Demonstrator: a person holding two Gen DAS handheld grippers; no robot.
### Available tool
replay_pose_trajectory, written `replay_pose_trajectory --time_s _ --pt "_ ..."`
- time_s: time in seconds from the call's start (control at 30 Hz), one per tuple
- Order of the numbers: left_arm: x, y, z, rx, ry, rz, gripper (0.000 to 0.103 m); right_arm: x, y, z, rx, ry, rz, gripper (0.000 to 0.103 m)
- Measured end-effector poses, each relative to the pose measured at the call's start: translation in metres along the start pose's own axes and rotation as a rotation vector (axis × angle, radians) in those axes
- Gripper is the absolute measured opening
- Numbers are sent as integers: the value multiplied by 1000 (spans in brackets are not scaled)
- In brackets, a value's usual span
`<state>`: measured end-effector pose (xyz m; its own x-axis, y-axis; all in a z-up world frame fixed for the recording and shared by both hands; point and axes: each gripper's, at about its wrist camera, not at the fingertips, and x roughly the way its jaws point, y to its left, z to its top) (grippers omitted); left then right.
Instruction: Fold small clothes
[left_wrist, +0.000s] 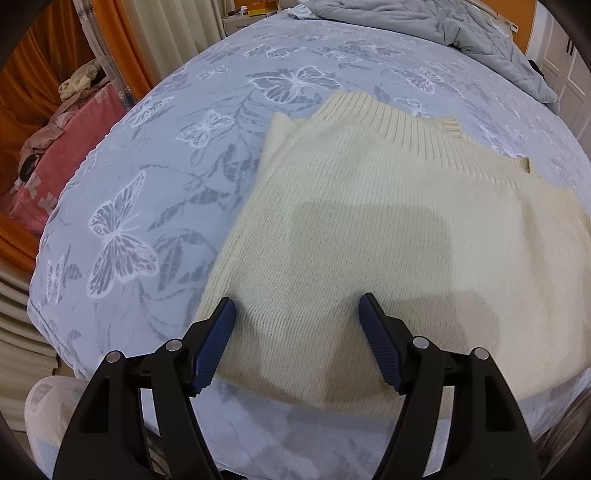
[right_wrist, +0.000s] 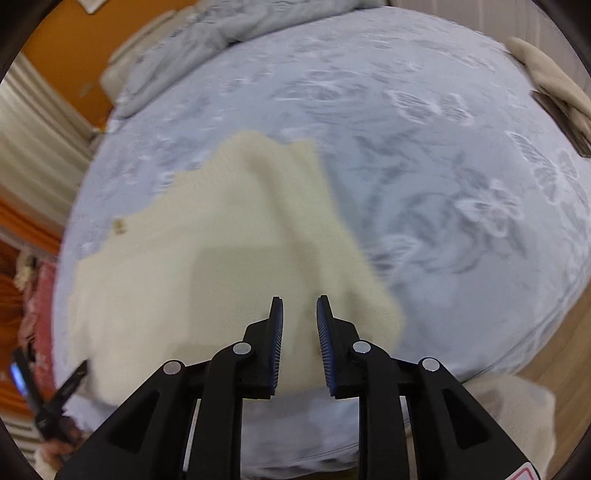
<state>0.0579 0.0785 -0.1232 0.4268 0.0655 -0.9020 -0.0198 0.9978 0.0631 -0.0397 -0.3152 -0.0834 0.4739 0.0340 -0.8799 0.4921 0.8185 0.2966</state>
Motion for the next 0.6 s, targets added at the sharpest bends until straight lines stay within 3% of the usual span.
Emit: replay_pose_trajectory --time_s 0.27,0.37,0.47,0.6 --pt "0 -1 -2 8 3 2 68 9 134 -43 -326 81 146 21" --pt "0 1 -1 13 7 -3 68 29 168 -58 -405 125 153 21" --pt "1 2 -2 17 9 -11 68 58 178 -77 -477 184 78 23" --pt "1 4 -5 17 -3 -32 68 48 182 -72 -490 205 69 24"
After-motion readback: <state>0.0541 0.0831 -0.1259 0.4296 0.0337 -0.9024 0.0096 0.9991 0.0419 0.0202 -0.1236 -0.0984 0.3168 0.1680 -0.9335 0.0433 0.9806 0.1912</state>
